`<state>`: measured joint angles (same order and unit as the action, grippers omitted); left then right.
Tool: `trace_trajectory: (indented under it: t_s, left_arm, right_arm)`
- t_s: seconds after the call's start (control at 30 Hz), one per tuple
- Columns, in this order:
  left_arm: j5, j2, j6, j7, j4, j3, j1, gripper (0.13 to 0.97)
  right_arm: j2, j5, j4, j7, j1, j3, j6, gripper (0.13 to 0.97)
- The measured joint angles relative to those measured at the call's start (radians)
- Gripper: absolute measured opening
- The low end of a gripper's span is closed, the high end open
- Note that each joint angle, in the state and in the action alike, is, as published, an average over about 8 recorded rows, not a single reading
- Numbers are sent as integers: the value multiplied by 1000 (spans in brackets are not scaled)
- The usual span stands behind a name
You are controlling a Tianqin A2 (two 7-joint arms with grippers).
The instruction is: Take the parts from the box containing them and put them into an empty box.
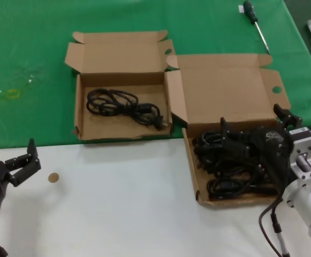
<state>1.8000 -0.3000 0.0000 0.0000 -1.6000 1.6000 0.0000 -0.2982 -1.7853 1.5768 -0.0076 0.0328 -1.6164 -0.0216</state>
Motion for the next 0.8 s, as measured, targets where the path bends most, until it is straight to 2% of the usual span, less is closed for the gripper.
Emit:
trace_trajectory:
  t_s: [0.8]
  left_arm:
    - [0, 0, 0, 0, 0, 0, 0, 966]
  right_arm:
    - [0, 0, 0, 0, 0, 0, 0, 966]
